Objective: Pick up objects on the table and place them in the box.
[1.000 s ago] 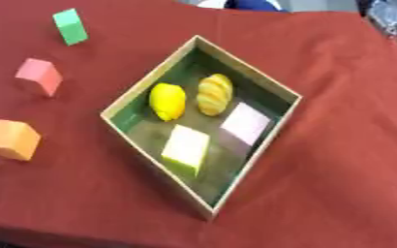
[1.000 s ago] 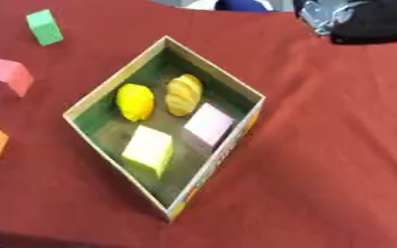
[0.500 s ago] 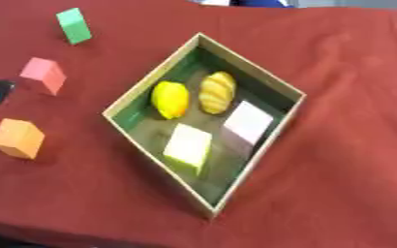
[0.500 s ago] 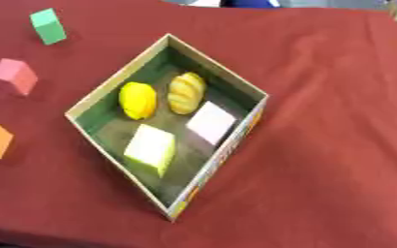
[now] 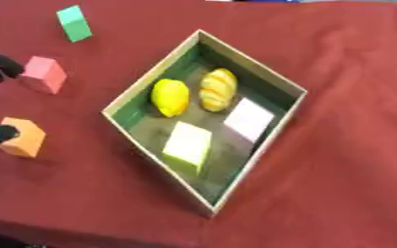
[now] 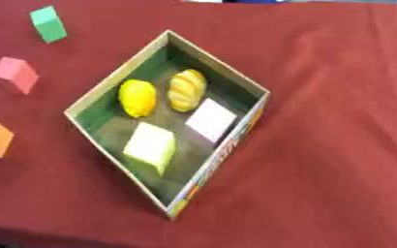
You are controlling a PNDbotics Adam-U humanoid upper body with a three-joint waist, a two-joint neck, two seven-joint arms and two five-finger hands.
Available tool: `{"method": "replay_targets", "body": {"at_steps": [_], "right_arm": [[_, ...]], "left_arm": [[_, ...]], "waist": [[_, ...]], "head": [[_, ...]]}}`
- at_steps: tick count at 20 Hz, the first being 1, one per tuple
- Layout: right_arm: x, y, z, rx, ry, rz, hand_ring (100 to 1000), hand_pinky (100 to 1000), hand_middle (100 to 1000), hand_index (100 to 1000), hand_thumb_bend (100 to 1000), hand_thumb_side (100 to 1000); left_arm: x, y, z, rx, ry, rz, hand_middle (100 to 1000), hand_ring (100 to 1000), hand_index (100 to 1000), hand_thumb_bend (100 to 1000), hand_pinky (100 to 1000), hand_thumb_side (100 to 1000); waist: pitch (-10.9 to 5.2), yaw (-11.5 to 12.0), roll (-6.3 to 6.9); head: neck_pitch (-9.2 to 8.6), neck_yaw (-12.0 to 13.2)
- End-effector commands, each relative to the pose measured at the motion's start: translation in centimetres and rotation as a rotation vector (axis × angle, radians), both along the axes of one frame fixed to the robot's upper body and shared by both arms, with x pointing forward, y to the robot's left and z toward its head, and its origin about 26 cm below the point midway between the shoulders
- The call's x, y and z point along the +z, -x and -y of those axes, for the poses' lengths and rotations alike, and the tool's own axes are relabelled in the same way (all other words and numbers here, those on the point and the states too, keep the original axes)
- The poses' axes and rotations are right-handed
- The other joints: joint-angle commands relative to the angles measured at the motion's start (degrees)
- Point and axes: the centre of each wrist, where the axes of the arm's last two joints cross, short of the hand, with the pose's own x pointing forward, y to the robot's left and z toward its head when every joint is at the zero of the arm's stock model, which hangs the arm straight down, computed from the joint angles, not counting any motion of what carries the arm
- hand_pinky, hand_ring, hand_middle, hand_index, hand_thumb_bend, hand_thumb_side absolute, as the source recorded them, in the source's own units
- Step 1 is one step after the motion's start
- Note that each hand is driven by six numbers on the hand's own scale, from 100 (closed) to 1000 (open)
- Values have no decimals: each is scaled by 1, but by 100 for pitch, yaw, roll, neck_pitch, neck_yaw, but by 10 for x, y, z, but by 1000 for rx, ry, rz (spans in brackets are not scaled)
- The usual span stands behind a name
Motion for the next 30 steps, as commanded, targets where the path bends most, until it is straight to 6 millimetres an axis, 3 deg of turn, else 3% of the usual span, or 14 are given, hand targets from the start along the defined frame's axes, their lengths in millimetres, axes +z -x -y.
{"method": "replay_targets", "body": {"at_steps": [1,8,19,30], "right_arm": [[8,4,2,-11,2,52,856,824,729,830,100,611],[3,3,1,-3,-15,65,849,822,719,821,100,613],[-1,3,0,-5,-39,77,839,820,707,814,100,621],[-2,2,-2,1,-74,87,836,819,702,811,100,629]], "left_arm": [[11,3,0,0,-109,-44,767,793,870,571,833,111],[7,1,1,54,-130,-71,775,804,863,632,837,100],[-1,-12,-6,181,-172,-32,804,840,846,595,854,100],[-10,-30,-22,249,-194,-67,776,808,838,569,819,100]], "waist": [[-82,4,14],[-20,-44,-43],[142,-144,-114],[277,-177,-182]], "head": [[0,-17],[-67,28],[-173,169],[-298,444]]}}
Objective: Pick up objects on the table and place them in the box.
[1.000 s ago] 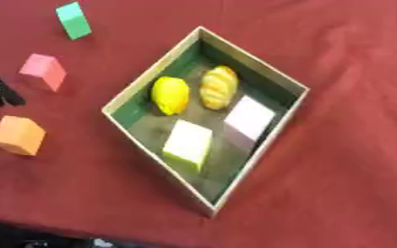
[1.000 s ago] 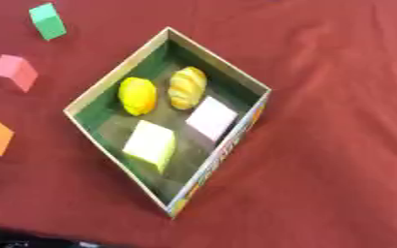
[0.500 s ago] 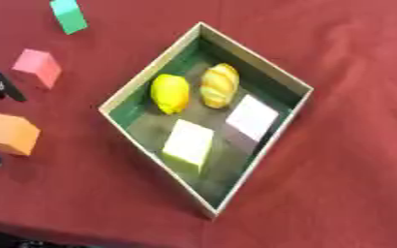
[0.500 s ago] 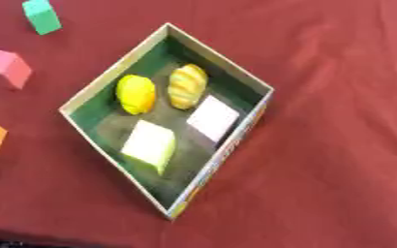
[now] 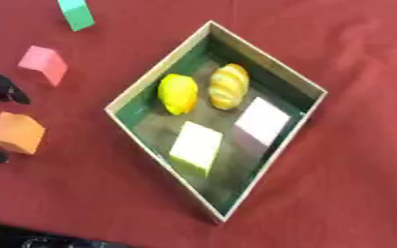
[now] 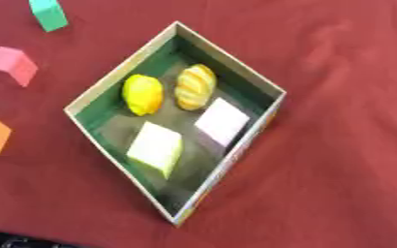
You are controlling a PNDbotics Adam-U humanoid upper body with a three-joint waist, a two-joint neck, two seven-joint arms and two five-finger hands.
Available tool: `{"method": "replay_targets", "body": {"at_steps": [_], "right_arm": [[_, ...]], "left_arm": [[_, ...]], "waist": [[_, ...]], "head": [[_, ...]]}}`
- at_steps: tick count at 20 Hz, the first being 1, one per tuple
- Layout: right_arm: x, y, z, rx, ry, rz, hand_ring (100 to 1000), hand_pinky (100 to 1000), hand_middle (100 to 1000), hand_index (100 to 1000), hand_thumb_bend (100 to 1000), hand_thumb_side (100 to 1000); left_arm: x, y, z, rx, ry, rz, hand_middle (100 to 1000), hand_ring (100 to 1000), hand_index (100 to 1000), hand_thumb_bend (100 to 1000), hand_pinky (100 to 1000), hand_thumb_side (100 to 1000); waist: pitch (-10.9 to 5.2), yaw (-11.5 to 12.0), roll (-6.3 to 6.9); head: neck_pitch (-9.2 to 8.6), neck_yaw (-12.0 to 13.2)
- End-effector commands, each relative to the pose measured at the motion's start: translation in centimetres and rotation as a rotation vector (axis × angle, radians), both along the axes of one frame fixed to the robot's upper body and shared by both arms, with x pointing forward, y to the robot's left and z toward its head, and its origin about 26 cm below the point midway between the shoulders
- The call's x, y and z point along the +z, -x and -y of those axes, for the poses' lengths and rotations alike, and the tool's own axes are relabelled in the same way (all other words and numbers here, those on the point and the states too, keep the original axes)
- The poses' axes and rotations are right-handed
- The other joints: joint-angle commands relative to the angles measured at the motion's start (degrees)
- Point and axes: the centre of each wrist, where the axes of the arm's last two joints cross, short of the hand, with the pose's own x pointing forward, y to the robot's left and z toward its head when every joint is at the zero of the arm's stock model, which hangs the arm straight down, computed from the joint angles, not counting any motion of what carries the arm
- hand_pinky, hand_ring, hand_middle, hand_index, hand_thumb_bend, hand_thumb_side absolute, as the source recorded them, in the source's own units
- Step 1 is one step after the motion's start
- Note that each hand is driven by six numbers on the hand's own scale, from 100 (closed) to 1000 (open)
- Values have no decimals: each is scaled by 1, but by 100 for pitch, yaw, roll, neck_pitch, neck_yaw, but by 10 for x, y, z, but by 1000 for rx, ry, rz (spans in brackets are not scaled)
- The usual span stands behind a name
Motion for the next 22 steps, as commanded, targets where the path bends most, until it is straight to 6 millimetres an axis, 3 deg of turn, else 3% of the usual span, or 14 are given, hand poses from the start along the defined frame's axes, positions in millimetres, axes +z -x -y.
{"method": "replay_targets", "body": {"at_steps": [1,5,9,17,22], "right_arm": [[10,3,0,0,6,34,836,819,702,811,100,629],[9,3,0,-1,-4,36,837,818,702,812,100,630],[8,3,1,-6,-15,42,837,818,702,812,100,631],[9,3,1,-4,-31,48,835,817,699,811,100,629],[6,4,4,-22,-41,44,835,818,698,810,100,598]], "left_arm": [[7,-4,-6,23,-24,15,772,804,836,556,816,100],[3,-11,-9,34,-13,26,719,753,794,424,784,100],[0,-14,-9,27,-14,31,590,649,709,332,727,100],[-2,-15,-5,6,-57,54,554,606,667,330,695,100],[28,-1,19,-82,-40,171,564,608,682,335,697,100]], "waist": [[-101,-11,8],[-94,-31,-25],[-95,-31,-39],[-151,-39,-24],[-227,-18,10]], "head": [[-99,75],[-111,89],[-108,92],[-85,51],[-40,-35]]}}
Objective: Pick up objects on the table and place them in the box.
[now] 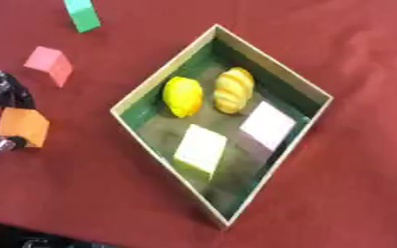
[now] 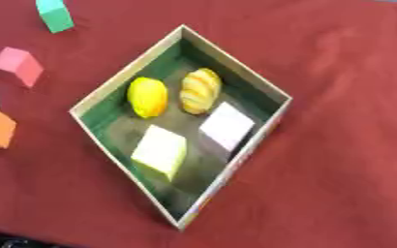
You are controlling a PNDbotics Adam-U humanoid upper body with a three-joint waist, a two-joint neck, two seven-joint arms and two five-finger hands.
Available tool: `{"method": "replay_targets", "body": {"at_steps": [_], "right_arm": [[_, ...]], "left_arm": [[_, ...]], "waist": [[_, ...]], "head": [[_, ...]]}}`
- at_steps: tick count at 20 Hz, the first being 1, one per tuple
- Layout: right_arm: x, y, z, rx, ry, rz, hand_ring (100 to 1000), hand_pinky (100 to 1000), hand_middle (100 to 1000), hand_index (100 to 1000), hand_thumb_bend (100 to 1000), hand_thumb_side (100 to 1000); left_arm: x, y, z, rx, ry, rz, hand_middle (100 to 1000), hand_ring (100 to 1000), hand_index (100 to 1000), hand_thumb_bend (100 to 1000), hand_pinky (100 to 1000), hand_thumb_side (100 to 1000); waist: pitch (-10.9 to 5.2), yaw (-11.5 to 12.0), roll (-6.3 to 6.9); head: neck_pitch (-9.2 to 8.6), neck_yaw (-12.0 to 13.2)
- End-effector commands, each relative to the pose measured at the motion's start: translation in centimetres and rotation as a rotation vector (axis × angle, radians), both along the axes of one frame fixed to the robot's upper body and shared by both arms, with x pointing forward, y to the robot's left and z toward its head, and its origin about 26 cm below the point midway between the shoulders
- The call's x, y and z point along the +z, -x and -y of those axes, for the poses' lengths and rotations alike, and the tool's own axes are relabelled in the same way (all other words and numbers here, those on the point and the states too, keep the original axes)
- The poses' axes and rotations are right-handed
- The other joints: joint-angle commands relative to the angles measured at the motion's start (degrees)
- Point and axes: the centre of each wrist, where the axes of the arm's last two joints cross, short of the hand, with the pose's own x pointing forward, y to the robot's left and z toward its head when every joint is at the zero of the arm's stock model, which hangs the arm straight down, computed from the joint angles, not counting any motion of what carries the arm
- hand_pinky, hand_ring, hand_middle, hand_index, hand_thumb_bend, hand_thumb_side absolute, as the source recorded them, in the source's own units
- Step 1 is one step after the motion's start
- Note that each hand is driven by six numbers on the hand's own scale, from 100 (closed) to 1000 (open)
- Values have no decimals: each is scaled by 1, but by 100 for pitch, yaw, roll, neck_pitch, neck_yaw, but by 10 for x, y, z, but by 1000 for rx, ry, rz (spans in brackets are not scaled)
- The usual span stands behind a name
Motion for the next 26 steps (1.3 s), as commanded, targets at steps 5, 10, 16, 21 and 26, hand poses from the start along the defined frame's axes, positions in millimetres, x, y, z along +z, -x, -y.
{"method": "replay_targets", "body": {"at_steps": [5,10,16,21,26], "right_arm": [[7,4,2,-10,16,18,846,824,710,813,100,584],[-1,2,-3,15,-10,-27,841,821,701,802,100,613],[-11,1,-8,33,-86,-77,836,817,691,797,100,648],[-11,0,-9,35,-105,-72,838,816,693,798,100,643],[-10,-1,-11,43,-107,-67,838,815,693,798,100,643]], "left_arm": [[60,28,46,-183,39,183,553,596,681,315,699,100],[82,28,83,-341,116,199,547,588,682,290,697,100],[100,25,125,-478,204,184,539,577,684,243,693,100],[100,19,152,-560,240,136,537,574,686,223,692,100],[92,16,172,-613,239,76,538,576,689,243,697,100]], "waist": [[-242,15,106],[-316,0,192],[-370,-15,293],[-408,-108,322],[-417,-185,336]], "head": [[58,-94],[108,-109],[139,-209],[80,-362],[50,-446]]}}
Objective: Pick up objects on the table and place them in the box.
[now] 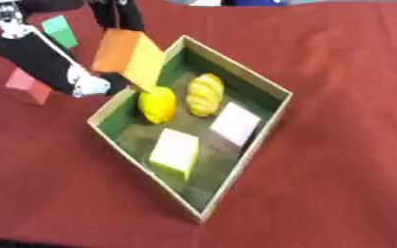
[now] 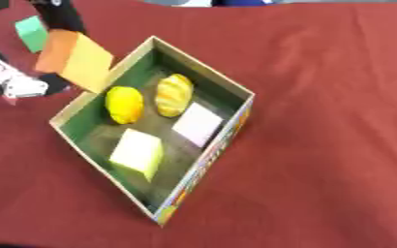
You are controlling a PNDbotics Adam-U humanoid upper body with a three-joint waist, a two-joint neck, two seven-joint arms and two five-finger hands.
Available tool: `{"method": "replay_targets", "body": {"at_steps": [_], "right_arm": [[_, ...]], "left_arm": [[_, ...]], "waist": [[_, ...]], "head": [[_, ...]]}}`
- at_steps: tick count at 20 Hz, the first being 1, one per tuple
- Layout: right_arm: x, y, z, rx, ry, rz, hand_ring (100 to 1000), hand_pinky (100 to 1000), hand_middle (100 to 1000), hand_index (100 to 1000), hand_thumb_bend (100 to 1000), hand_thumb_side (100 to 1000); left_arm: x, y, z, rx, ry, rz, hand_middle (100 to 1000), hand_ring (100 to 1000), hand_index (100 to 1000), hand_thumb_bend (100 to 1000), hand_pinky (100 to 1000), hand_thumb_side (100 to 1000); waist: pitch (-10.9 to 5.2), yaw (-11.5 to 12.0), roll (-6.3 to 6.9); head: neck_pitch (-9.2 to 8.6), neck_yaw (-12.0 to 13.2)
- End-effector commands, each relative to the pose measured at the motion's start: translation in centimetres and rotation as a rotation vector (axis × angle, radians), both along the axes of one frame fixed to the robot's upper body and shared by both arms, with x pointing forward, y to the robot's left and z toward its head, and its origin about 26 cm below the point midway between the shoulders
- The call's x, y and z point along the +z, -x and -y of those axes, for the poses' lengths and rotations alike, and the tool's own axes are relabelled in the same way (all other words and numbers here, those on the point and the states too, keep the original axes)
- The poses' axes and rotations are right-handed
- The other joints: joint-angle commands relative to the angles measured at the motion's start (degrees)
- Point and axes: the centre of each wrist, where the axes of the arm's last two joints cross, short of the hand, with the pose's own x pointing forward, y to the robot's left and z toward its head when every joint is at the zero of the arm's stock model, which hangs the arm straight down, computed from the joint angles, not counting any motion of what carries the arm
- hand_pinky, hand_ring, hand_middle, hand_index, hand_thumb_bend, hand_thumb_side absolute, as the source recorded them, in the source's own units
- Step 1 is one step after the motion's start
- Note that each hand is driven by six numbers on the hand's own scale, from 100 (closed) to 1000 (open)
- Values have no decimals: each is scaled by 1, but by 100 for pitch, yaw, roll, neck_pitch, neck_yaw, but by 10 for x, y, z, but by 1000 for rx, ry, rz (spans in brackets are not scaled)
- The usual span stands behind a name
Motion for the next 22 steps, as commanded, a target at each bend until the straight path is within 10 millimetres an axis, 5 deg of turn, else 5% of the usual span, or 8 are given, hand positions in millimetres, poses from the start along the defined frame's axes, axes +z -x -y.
{"method": "replay_targets", "body": {"at_steps": [1,8,10,15,22], "right_arm": [[10,1,-1,10,12,27,837,814,693,798,100,644],[11,-1,-5,28,-8,32,838,813,693,798,100,649],[11,-1,-6,30,-11,32,838,813,693,798,100,648],[11,-1,-6,32,-17,35,838,813,692,797,100,648],[11,-1,-5,29,-28,33,837,813,692,797,100,647]], "left_arm": [[1,1,9,-26,-19,-7,539,578,691,251,698,100],[-22,-16,20,16,-83,-57,601,631,746,364,738,100],[-29,-24,18,42,-103,-61,687,698,819,419,770,100],[-35,-36,9,73,-140,-47,802,795,899,537,838,259],[-21,-33,-2,80,-81,13,776,773,875,472,823,223]], "waist": [[-147,-24,2],[-118,-48,-8],[-111,-57,-13],[-111,-75,-7],[-153,-59,12]], "head": [[-46,-45],[-32,21],[-30,45],[3,74],[107,92]]}}
